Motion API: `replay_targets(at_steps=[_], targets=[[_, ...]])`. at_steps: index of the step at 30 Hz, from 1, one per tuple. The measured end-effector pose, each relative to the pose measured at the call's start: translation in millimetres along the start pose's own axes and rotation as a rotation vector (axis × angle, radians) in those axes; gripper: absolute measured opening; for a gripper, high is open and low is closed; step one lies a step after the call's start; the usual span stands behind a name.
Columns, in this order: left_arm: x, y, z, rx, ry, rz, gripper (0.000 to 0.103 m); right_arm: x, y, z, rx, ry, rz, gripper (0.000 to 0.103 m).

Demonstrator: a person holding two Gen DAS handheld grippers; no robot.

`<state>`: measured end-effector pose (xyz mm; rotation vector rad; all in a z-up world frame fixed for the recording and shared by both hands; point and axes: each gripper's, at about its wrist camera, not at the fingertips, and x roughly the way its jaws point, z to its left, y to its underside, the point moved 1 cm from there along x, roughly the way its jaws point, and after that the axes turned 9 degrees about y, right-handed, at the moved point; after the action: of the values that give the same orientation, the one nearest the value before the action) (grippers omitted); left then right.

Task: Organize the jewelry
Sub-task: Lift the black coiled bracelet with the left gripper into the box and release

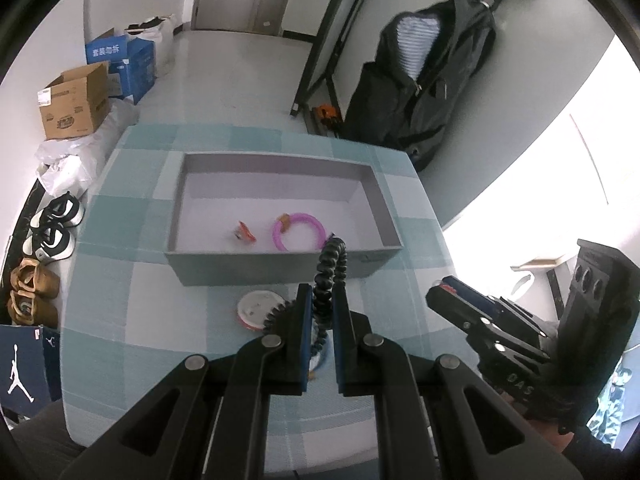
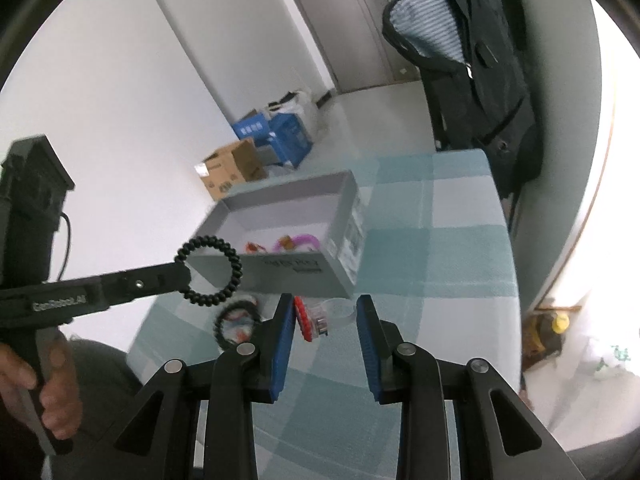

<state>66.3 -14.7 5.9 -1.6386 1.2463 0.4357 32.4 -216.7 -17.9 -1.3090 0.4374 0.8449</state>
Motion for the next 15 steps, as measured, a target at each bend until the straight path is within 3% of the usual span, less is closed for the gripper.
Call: replay_targets(at_steps=[15], targets=[[-12,-34,18,0.043,0.013,-0.065,0.005,21,-58,46,-0.078,-0.063,-0.014,0.03]])
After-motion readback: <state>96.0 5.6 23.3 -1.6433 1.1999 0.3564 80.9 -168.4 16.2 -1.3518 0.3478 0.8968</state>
